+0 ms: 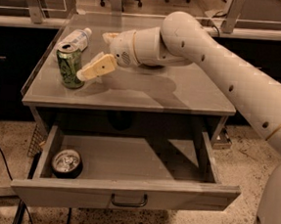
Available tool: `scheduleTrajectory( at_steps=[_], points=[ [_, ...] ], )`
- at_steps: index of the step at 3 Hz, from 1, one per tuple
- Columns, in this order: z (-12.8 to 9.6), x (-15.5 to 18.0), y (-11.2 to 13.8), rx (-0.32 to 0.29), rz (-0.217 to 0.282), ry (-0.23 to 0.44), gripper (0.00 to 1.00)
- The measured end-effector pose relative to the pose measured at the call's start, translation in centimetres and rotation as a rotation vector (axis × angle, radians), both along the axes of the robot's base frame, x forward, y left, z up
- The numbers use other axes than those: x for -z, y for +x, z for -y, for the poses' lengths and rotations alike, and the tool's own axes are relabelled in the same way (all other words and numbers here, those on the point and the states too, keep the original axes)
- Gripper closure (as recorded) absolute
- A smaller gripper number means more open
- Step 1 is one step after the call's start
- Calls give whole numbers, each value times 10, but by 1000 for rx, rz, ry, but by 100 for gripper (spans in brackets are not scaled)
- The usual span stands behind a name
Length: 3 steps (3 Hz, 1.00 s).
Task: Place green can into top drawer
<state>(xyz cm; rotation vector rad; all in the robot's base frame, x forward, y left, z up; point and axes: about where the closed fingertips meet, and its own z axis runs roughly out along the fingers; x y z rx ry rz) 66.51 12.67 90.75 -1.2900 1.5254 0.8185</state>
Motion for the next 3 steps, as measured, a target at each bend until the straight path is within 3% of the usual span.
scheduleTrajectory(
  at_steps=[1,3],
  points=[
    [-35,-1,-12,-70,2,10,0],
    [-65,17,-29,-150,-15,-34,0]
  ],
)
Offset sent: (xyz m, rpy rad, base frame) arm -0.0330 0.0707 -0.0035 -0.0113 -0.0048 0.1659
